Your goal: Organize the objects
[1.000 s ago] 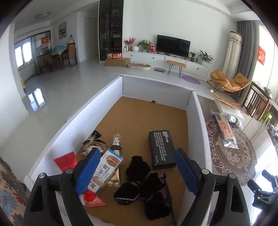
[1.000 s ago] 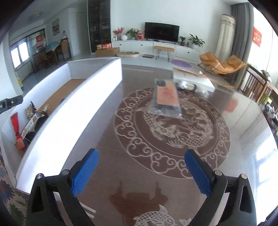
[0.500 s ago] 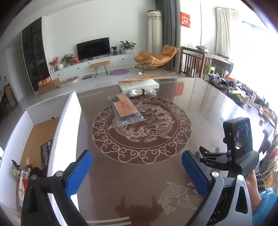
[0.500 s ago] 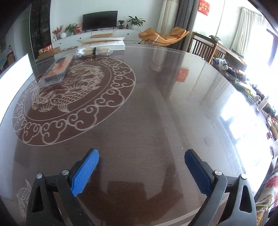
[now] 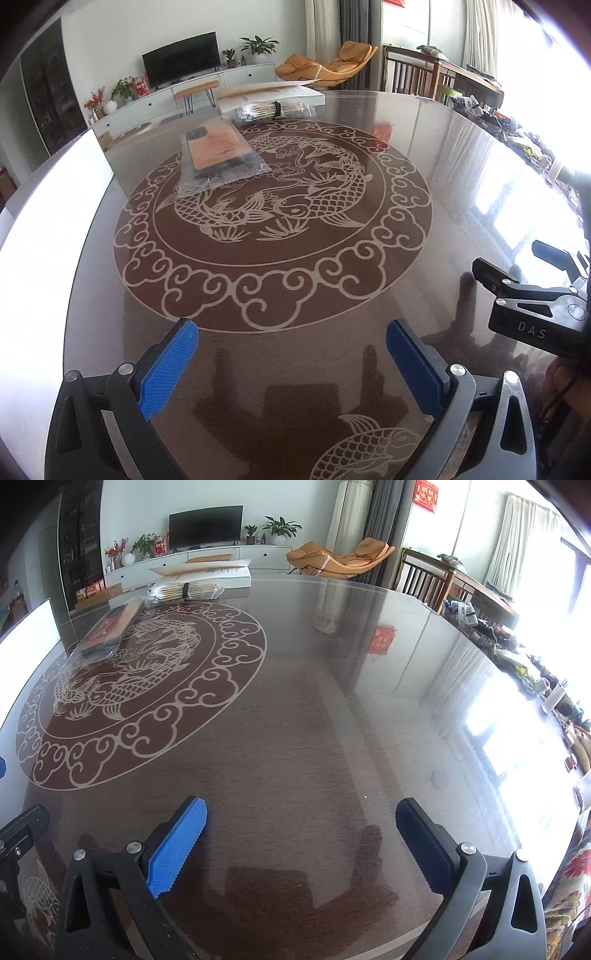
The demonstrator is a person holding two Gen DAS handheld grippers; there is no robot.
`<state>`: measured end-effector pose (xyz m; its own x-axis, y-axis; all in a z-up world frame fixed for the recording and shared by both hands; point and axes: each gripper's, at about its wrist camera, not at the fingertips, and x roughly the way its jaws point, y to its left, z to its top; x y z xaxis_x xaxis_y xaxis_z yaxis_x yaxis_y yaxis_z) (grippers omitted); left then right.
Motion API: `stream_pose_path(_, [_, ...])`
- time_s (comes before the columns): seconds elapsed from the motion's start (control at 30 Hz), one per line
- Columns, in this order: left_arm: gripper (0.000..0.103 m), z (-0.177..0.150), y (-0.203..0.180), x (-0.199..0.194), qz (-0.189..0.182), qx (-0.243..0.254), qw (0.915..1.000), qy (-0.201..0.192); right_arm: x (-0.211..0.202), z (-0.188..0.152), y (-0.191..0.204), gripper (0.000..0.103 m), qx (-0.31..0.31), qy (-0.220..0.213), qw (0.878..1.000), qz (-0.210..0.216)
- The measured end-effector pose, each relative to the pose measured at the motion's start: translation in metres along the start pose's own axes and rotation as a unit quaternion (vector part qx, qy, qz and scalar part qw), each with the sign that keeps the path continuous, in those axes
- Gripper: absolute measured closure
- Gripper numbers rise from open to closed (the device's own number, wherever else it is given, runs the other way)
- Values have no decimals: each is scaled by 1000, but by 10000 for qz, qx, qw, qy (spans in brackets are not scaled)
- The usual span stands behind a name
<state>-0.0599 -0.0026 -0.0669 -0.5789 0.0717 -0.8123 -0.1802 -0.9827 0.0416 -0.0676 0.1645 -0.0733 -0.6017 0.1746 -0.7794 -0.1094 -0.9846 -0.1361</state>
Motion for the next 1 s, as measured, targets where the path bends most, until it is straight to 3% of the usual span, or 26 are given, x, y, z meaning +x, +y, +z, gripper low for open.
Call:
stream_pose_path(0.27, [0,-7,12,14,1,-188,9996,206,3,0,-6,0,200,99,9995,213])
stream_pose_path(0.73, [0,-3,14,18,-71,-212,9997,134,7,1,-10,0,395,218,9980,448])
stream_pose_path(0.87, [0,15,18,26,-148,-18,9989,436,7,0,-10,0,395,219,9979,453])
stream_pose_path(1.0, [0,60,29,24,-82,6,9999,104,7,1,-9,0,392,220,9980,455])
